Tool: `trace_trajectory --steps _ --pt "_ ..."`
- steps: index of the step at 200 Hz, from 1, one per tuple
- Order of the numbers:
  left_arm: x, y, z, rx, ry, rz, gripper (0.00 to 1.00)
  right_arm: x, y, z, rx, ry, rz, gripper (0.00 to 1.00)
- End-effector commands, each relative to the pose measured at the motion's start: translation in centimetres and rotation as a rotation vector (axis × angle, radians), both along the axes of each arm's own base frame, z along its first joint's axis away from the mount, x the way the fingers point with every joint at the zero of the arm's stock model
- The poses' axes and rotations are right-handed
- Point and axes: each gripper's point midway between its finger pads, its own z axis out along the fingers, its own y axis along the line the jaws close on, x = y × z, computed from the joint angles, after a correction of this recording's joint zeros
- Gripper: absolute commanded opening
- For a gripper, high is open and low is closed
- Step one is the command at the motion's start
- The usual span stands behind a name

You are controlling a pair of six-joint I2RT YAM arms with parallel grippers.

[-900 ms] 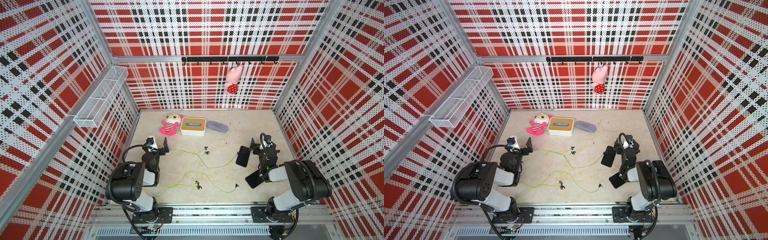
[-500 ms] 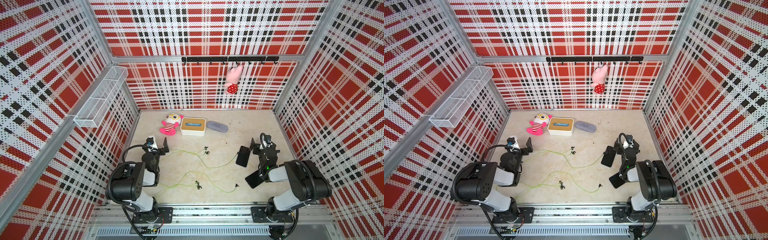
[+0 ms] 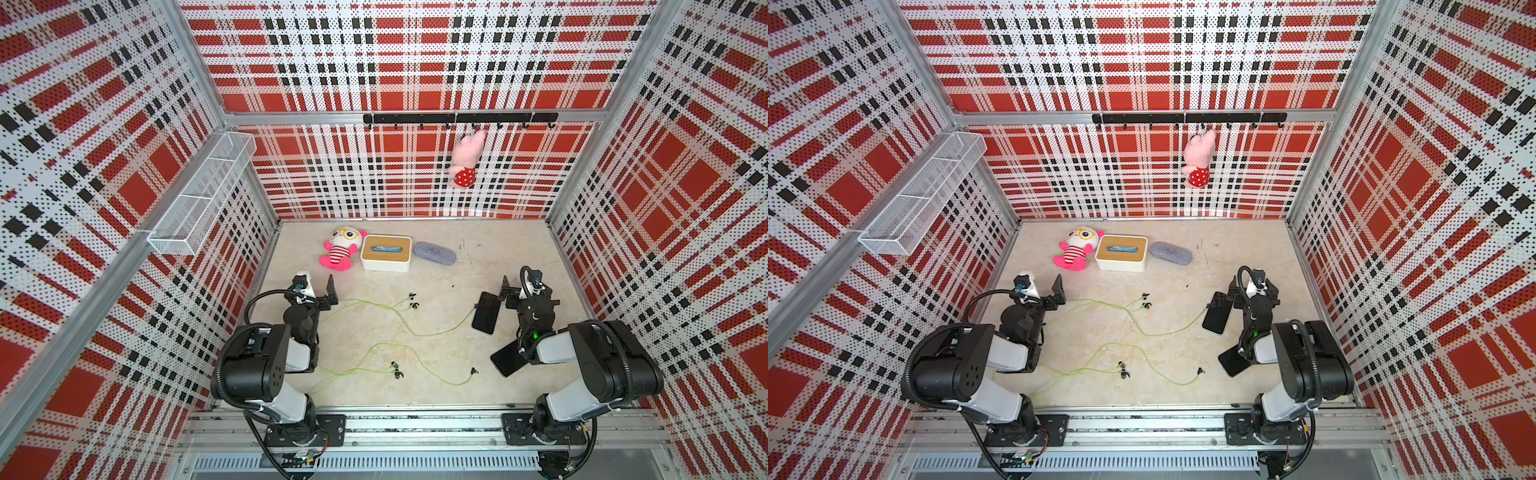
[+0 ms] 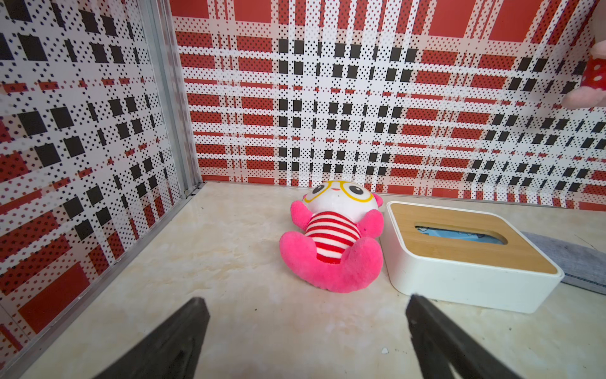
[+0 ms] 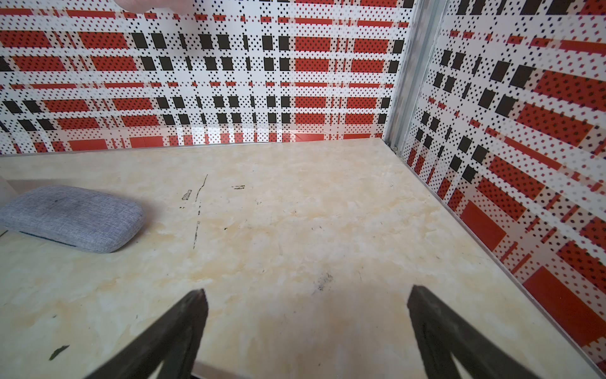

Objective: Plug wired earphones into phones
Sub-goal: Pick up the wired earphone from the center of the board.

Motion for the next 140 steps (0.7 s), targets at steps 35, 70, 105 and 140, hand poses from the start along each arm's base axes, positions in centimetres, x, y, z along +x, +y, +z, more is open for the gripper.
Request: trace_trajectory --steps 35,70,105,140 --pt "0.8 0.2 5.6 -0.092 0.016 0.159 0.98 -1.0 -0.2 6.9 0.023 -0.057 -0.054 1.00" --pt "-1.6 1.0 7.5 -0.348 -0.071 0.171 0.98 -2.3 -1.6 7.0 0.220 0.058 -0.163 1.00" --pt "-1.1 -3.9 7.9 -0.356 0.091 0.015 0.98 -2.5 0.8 7.0 0.254 0.189 -0.026 1.00" --pt "-3.5 -16.7 7.2 -0.103 0.297 -0.282 0.98 -3.1 2.9 8.4 0.286 0.236 0.089 1.00"
